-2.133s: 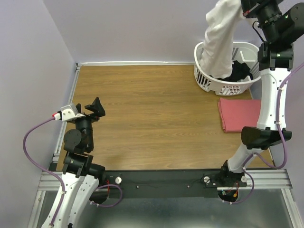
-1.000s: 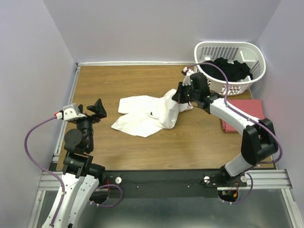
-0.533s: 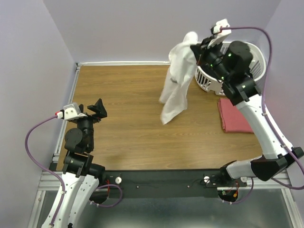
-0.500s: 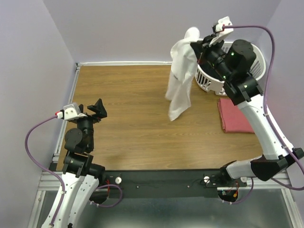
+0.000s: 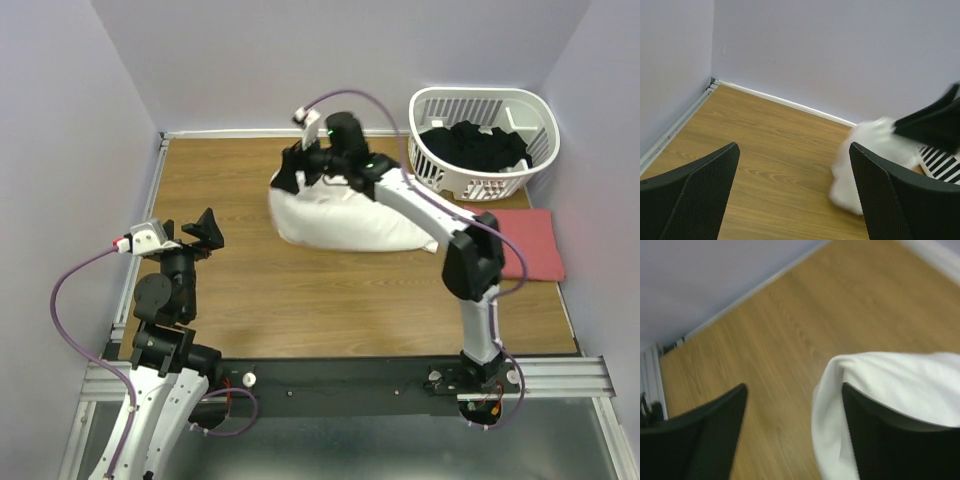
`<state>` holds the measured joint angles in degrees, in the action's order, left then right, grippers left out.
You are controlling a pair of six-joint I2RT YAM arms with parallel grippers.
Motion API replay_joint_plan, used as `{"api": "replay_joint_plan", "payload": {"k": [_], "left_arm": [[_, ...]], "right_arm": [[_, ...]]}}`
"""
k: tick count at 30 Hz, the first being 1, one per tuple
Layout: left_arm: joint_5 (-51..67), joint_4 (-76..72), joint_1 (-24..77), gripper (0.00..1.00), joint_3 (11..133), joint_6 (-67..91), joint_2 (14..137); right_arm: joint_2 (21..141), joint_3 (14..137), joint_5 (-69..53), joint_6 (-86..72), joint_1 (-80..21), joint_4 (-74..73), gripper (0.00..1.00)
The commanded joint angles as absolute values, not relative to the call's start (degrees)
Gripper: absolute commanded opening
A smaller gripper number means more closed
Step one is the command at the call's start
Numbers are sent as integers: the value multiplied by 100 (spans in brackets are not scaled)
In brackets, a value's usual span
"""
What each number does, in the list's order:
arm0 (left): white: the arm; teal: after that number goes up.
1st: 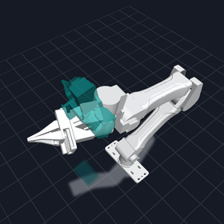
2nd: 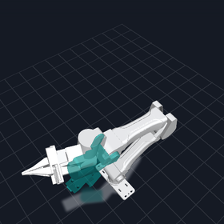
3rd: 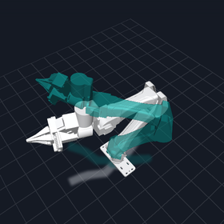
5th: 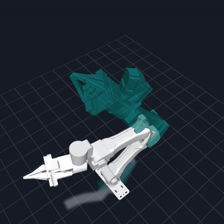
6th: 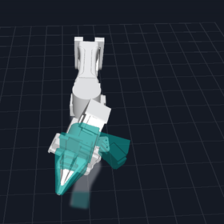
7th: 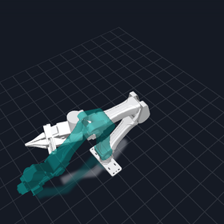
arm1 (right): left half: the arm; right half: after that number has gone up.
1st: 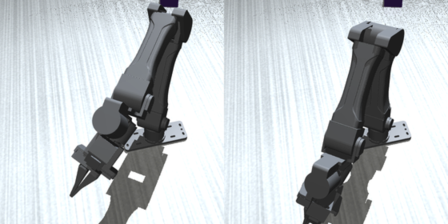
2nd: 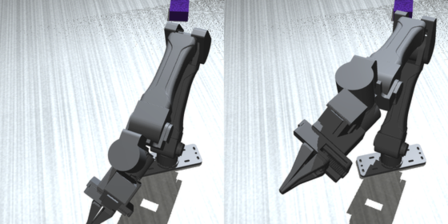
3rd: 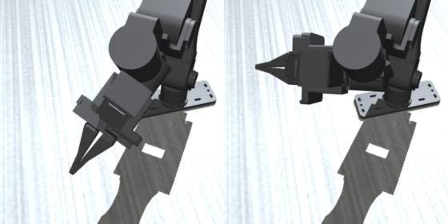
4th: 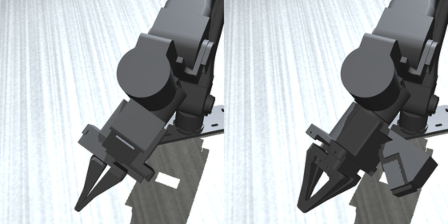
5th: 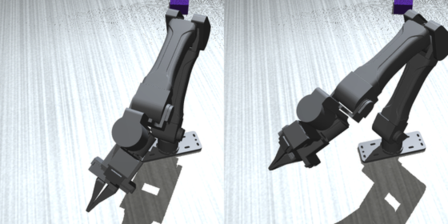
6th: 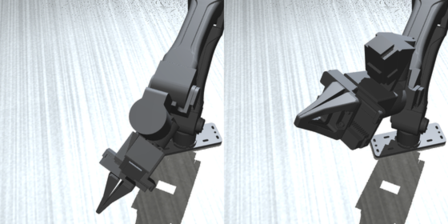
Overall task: Fold and stack the t-shirts
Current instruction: Move the tshirt to the center of the board, then flatten the tshirt out
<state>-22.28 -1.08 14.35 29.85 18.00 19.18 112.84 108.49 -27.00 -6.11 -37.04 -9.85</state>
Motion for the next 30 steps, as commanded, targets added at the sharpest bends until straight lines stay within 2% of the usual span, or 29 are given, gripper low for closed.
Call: {"api": "replay_joint_plan", "payload": {"k": [1, 2, 3, 6, 9, 13, 17, 20, 24, 30], "left_arm": [[-2294, -105, 1415, 98, 2979, 1784, 1854], [-2294, -105, 1415, 98, 2979, 1784, 1863], [-2285, -97, 1406, 98, 2979, 1793, 1872], [-2268, -114, 1415, 98, 2979, 1802, 1933], [-2206, -149, 1406, 98, 2988, 1802, 2117], [-2013, -158, 1406, 98, 3015, 1828, 2486], [-1811, -141, 1398, 98, 3076, 1828, 2935], [-1679, -97, 1406, 98, 3102, 1942, 3339], [-1302, -9, 1415, 98, 3286, 2179, 4024], [-1406, 729, 1398, 98, 3735, 2733, 5491]], "right_arm": [[11795, 11057, -2893, -1046, -3911, -1274, 95], [11778, 10961, -2691, -1037, -3911, -1301, 100], [11595, 10786, -2202, -976, -3902, -1327, 100], [11155, 9864, -1113, -765, -3885, -1415, 100], [10469, 8757, -529, -790, -3692, -1459, 95], [9757, 7490, -527, -1116, -2964, -1450, 79], [9361, 6725, -413, -1213, -2549, -1441, 78], [9334, 6443, -246, -1090, -2531, -1459, 78], [9360, 6179, -692, -1098, -2522, -1459, 77], [9264, 5757, -897, -1143, -2785, -1459, 75]]}}
